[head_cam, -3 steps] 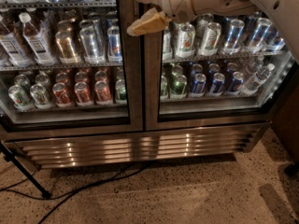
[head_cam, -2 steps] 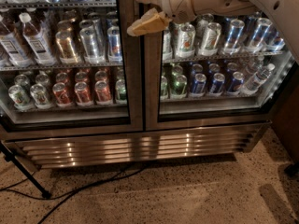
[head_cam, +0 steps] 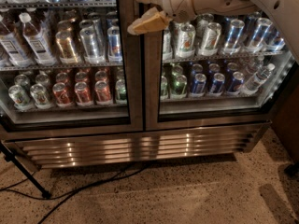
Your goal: Open left fridge door
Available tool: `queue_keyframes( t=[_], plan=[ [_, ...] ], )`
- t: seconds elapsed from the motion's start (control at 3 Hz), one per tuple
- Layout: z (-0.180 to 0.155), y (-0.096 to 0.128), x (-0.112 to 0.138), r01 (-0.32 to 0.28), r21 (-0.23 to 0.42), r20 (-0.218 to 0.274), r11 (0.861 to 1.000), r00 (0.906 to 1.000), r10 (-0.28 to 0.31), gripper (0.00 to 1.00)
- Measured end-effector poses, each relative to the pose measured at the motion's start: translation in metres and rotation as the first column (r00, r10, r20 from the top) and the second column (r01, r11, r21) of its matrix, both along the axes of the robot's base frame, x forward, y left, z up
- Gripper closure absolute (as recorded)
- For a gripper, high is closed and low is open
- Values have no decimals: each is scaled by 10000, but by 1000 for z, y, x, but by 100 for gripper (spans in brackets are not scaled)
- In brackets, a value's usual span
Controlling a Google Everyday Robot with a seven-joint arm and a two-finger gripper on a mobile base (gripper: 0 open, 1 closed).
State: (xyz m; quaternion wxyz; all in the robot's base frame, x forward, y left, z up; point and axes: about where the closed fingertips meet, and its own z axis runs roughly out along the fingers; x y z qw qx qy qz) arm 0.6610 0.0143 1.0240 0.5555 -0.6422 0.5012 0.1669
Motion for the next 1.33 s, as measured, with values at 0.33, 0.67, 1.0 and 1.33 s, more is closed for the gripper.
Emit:
queue_keyframes(
  t=[0.33,0.67,1.0,1.33],
  plan=[
    [1,1,1,39,-68,144,10000,9999,-38,42],
    [1,-1,3,32,-69,146,10000,9999,-31,47],
    [-2,-1,3,-135,-104,192,9999,9997,137,66],
    [-2,-2,4,-262,-51,195,9996,9995,263,89]
  ],
)
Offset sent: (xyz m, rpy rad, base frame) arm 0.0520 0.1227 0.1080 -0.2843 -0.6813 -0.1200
